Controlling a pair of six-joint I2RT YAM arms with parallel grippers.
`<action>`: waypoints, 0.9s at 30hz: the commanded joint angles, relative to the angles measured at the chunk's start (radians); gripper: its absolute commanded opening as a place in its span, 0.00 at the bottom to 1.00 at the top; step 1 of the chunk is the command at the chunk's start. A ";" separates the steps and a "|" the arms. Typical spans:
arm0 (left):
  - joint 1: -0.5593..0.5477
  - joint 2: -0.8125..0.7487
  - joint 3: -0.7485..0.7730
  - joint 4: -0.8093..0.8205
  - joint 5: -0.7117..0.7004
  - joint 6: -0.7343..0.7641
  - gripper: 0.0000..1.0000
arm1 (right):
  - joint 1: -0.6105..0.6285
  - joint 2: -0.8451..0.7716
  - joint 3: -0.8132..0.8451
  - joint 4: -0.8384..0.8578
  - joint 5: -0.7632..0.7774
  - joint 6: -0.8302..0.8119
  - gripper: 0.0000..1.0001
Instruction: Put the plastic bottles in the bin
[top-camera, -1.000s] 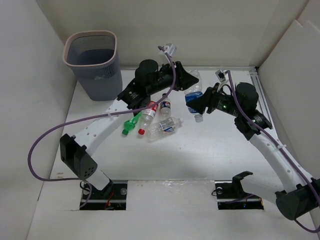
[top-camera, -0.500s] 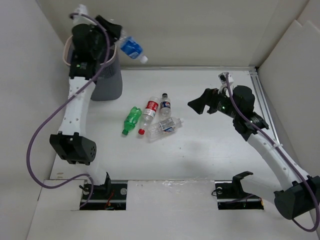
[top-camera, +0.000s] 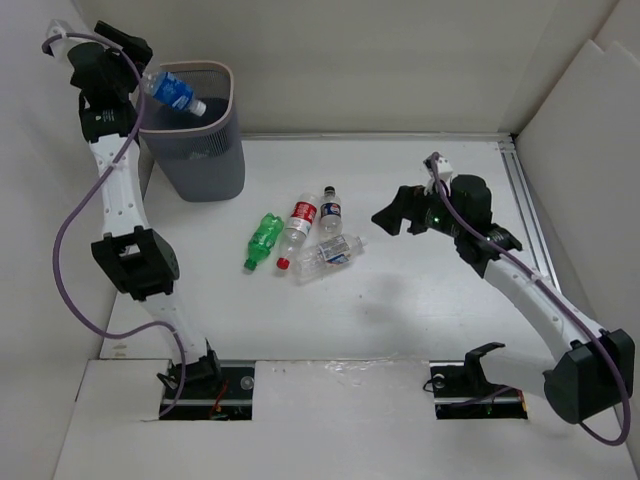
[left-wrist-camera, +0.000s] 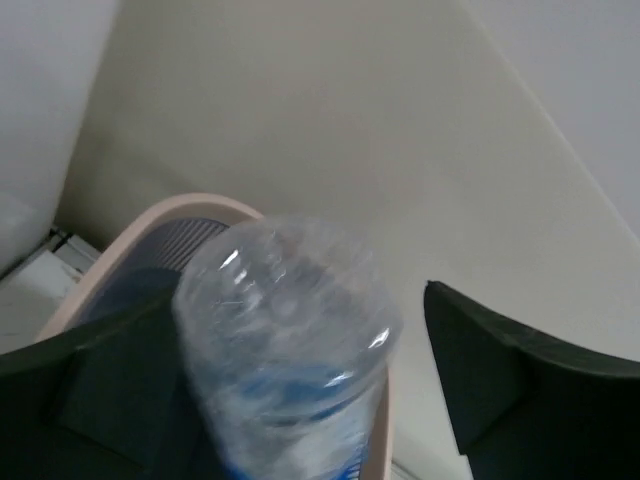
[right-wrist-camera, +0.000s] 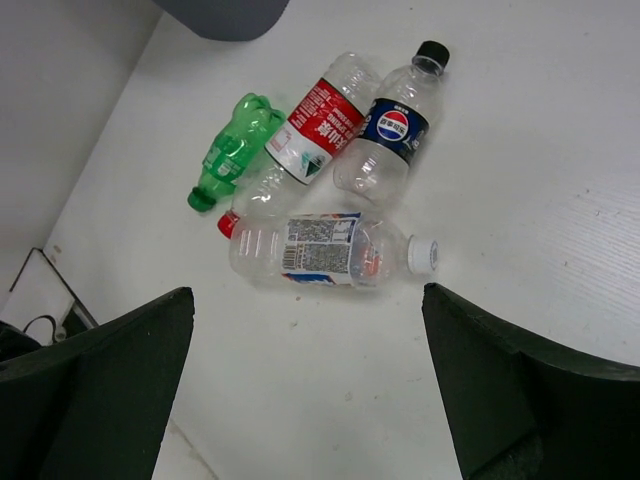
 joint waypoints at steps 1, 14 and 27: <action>0.018 0.015 0.126 -0.028 -0.013 -0.006 1.00 | 0.025 0.003 0.005 0.056 0.034 -0.026 1.00; -0.025 -0.299 -0.102 -0.053 0.129 0.149 1.00 | 0.360 0.167 0.093 -0.197 0.734 0.366 1.00; -0.096 -0.769 -0.739 0.030 0.334 0.179 1.00 | 0.410 0.536 0.341 -0.295 0.806 0.623 1.00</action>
